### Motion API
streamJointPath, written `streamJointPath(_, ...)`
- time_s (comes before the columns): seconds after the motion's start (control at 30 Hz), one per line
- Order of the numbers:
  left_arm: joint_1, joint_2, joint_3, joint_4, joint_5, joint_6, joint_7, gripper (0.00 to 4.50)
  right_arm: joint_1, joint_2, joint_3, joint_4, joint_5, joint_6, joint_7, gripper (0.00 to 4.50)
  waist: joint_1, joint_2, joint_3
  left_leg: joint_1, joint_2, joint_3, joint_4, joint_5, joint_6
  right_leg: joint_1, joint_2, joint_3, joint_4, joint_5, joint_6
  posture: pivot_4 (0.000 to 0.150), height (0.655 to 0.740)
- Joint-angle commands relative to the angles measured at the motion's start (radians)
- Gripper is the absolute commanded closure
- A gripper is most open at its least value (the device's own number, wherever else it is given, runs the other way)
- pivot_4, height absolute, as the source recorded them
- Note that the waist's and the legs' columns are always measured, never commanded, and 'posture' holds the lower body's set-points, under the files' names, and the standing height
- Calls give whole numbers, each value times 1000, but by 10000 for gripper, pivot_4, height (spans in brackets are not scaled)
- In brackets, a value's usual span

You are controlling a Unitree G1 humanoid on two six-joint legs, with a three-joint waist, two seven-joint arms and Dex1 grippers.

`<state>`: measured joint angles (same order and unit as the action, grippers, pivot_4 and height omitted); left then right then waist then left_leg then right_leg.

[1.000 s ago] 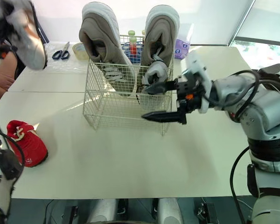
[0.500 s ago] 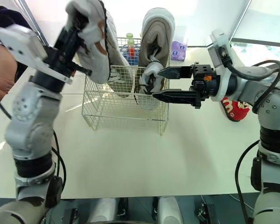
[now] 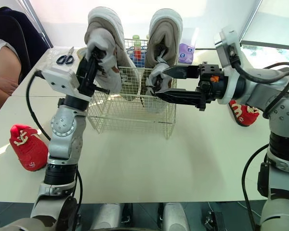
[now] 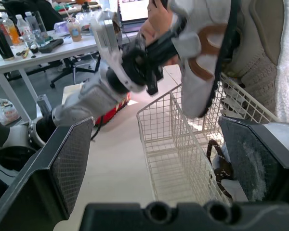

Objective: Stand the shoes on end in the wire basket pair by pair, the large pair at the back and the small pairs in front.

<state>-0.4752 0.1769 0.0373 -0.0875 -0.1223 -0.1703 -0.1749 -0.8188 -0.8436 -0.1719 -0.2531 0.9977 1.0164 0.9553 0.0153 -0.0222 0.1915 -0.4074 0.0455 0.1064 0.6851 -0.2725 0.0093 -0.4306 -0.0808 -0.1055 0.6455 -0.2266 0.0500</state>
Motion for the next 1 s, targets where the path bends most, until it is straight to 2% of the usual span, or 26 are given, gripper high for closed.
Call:
streamJointPath(0.03,21,-19,-22,88,44,-34,7,44154,-1,4,-34,-25,22,-10,-15,0,0,0,0,0,0,0,0,0,0,0,0,0,0,0,0,1500,7400)
streamJointPath(0.13,41,-38,-21,100,39,-27,14,44154,1,9,-34,-22,22,-18,-19,0,1,0,0,-1,0,0,0,0,1,-1,-1,0,-1,0,0,1500,7400)
streamJointPath(0.27,88,-36,-8,-23,-12,66,-1,44154,12,16,-35,-28,19,-27,-23,0,-2,0,0,-1,0,0,0,0,1,-1,-1,0,-1,0,0,1500,7400)
streamJointPath(0.4,134,-7,-10,-161,-49,161,-29,29676,32,30,-37,-35,23,-38,-32,0,-3,0,0,-1,1,0,0,0,1,-1,-1,0,-1,0,0,1500,7400)
streamJointPath(0.43,141,5,-8,-194,-68,197,-42,23296,38,32,-33,-37,21,-42,-32,0,-4,0,0,-1,1,0,0,0,1,-1,-1,0,-1,0,0,1500,7400)
streamJointPath(0.53,168,32,6,-287,-121,302,-58,8920,49,36,-28,-37,14,-51,-28,0,-3,0,0,-2,2,0,0,0,1,-2,-1,0,-1,0,0,1500,7400)
streamJointPath(0.73,235,102,50,-484,-243,516,-71,8920,52,39,-15,-12,-5,-71,-12,0,-3,0,1,-2,1,0,-1,0,1,-2,-1,0,-2,0,0,1500,7400)
streamJointPath(0.87,221,146,127,-551,-353,666,-46,8920,52,39,-6,2,-14,-76,0,0,-3,1,1,-2,2,-1,-1,-1,1,-2,-1,0,-2,0,0,1500,7400)
streamJointPath(1.0,200,242,240,-613,-536,826,-67,8920,56,27,9,6,-24,-70,13,0,-3,1,1,-2,2,-1,-1,-1,1,-2,0,0,-2,0,0,1500,7400)
